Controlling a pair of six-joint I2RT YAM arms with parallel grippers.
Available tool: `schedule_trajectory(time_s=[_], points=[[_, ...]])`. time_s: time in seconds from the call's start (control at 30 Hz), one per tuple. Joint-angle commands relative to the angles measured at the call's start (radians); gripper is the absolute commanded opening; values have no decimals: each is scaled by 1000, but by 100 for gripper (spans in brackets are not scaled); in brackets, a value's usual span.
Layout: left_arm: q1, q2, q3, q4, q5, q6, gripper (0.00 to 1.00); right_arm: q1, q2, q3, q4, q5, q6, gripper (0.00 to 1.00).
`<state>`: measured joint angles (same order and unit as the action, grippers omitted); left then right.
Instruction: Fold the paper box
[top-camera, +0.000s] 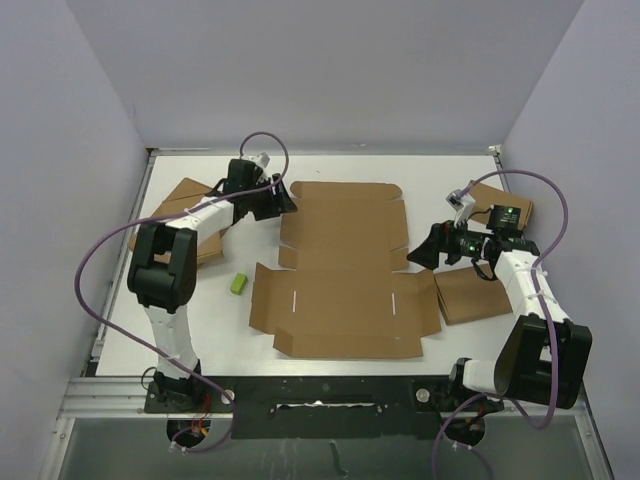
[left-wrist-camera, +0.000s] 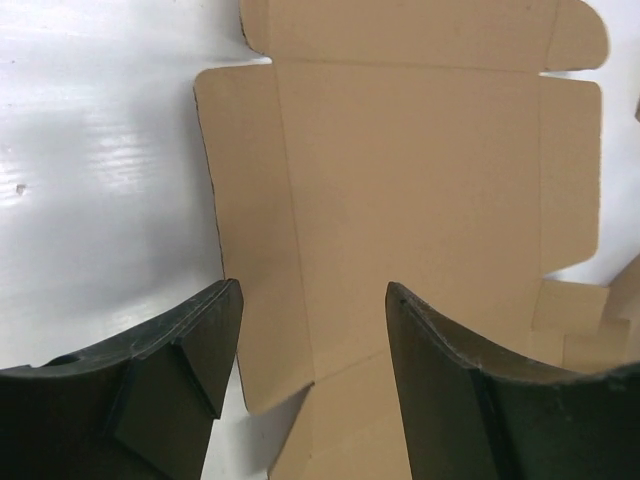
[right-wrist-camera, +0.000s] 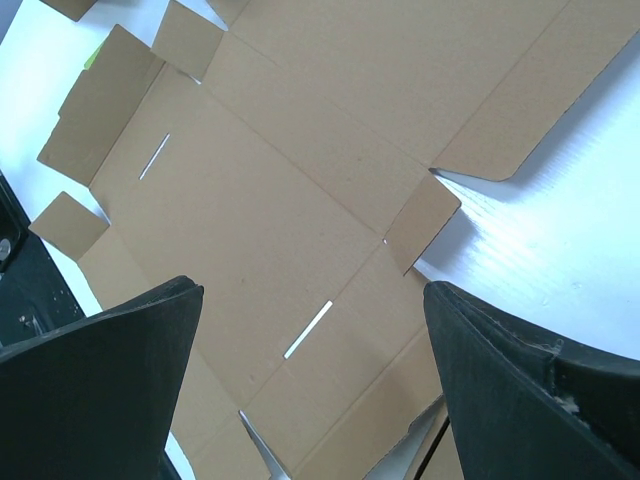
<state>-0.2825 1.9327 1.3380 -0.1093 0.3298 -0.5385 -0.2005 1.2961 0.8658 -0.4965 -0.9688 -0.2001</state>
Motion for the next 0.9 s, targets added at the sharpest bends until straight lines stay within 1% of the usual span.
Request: schedule_trajectory(time_s=[0.0, 0.17, 0.37, 0.53, 0.7, 0.87], points=[[0, 108, 118, -66, 20, 43, 57, 1, -14, 49, 0, 4, 2, 98], [0, 171, 169, -102, 9, 60, 55, 4, -14, 52, -1, 4, 2, 98], [0, 199, 177, -112, 18, 68, 52, 9, -12, 52, -1, 5, 2, 98], [0, 188, 172, -126, -4, 81, 52, 11, -9, 51, 1, 5, 1, 98], [6, 128, 132, -121, -56, 103, 55, 13, -8, 52, 3, 5, 1, 98], [9, 129, 107, -67, 24, 74, 55, 19, -4, 53, 3, 8, -1, 98]])
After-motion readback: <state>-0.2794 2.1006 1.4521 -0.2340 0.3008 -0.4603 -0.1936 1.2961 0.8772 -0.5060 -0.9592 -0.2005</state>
